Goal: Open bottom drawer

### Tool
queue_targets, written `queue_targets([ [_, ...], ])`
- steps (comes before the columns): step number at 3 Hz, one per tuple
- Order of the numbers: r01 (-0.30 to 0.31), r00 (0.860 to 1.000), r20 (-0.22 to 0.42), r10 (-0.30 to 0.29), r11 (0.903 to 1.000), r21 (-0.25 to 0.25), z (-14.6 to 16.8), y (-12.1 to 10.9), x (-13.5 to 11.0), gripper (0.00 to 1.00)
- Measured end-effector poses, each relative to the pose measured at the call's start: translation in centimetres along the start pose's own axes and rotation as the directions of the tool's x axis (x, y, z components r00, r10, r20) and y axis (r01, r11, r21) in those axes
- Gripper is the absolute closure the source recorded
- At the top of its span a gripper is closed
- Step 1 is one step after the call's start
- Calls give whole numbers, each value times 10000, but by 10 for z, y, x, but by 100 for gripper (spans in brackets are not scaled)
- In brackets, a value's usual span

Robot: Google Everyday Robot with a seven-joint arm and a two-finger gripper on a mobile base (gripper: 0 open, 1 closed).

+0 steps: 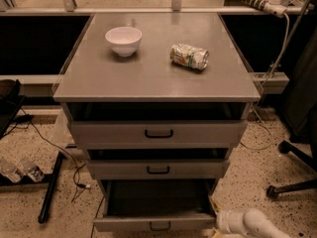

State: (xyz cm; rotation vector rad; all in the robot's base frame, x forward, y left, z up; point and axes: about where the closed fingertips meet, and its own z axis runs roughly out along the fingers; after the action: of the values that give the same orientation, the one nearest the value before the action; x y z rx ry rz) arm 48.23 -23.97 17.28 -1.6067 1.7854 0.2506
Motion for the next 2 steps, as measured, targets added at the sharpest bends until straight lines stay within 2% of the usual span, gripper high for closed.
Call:
queue_targets([
  [1, -2, 10000, 2, 2, 10000, -1, 0, 0, 0, 0],
  [2, -133, 9998, 165, 134, 9999, -44, 0, 17, -7, 0],
])
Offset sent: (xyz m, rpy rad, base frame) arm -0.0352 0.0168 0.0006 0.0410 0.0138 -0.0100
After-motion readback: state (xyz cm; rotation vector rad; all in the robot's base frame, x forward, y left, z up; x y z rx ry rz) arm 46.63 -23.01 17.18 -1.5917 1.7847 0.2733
